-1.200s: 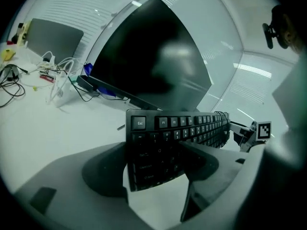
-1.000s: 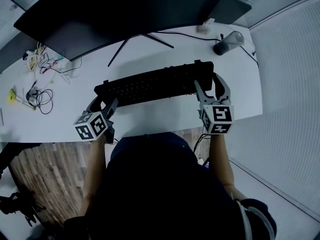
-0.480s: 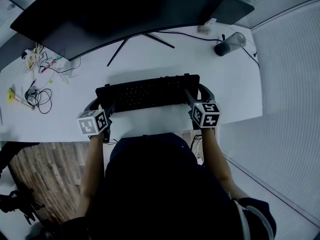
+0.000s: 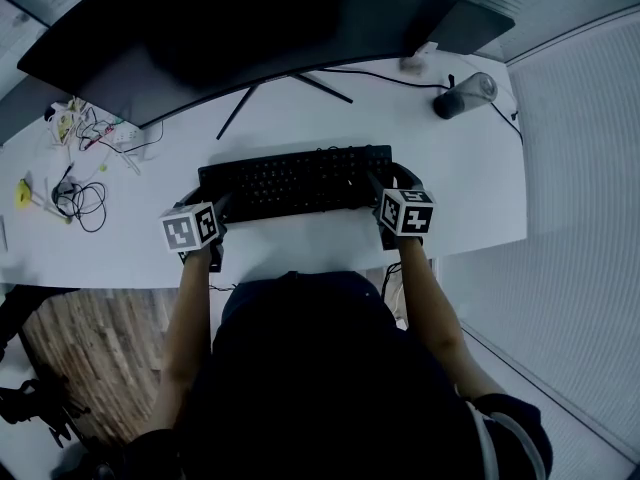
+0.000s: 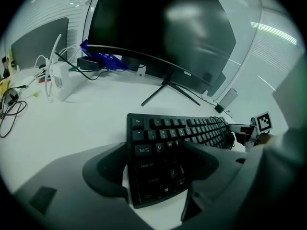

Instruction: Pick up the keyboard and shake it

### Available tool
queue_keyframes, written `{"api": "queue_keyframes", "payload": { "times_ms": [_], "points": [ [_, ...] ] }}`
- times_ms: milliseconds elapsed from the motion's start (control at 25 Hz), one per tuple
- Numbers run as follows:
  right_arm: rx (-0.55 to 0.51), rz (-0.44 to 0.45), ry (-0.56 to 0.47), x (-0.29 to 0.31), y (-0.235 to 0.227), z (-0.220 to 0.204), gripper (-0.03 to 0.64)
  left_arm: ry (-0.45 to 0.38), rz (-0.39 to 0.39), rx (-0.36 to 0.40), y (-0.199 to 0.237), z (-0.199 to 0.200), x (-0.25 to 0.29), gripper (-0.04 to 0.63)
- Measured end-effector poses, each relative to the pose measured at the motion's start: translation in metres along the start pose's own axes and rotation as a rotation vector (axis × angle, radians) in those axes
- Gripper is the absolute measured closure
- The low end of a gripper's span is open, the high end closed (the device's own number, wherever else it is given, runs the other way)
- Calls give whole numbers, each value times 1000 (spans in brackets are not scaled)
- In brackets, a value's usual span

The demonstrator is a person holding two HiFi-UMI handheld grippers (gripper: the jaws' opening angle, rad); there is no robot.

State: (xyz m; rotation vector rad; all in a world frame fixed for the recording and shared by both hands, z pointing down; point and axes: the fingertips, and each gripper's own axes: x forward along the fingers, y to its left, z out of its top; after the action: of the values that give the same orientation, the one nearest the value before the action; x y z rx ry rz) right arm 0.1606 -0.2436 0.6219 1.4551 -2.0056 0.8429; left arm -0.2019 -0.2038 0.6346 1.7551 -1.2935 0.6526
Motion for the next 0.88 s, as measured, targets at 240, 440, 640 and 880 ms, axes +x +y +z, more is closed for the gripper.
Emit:
{"api": "queue_keyframes", "payload": {
  "times_ms": [240, 440, 640, 880],
  "points": [
    [-11, -28, -18, -3, -2, 8, 321, -19, 16, -12, 4, 2, -2, 250],
    [-112, -43, -177, -38, 24, 62, 321, -258, 52, 27, -13, 53, -52, 250],
    [-211, 31, -436, -92, 88, 140, 522, -548, -2, 144, -73, 120, -122, 457],
    [-292, 85, -652, -166, 142, 218, 581, -762, 6, 329, -136, 178, -202, 571]
  ]
}}
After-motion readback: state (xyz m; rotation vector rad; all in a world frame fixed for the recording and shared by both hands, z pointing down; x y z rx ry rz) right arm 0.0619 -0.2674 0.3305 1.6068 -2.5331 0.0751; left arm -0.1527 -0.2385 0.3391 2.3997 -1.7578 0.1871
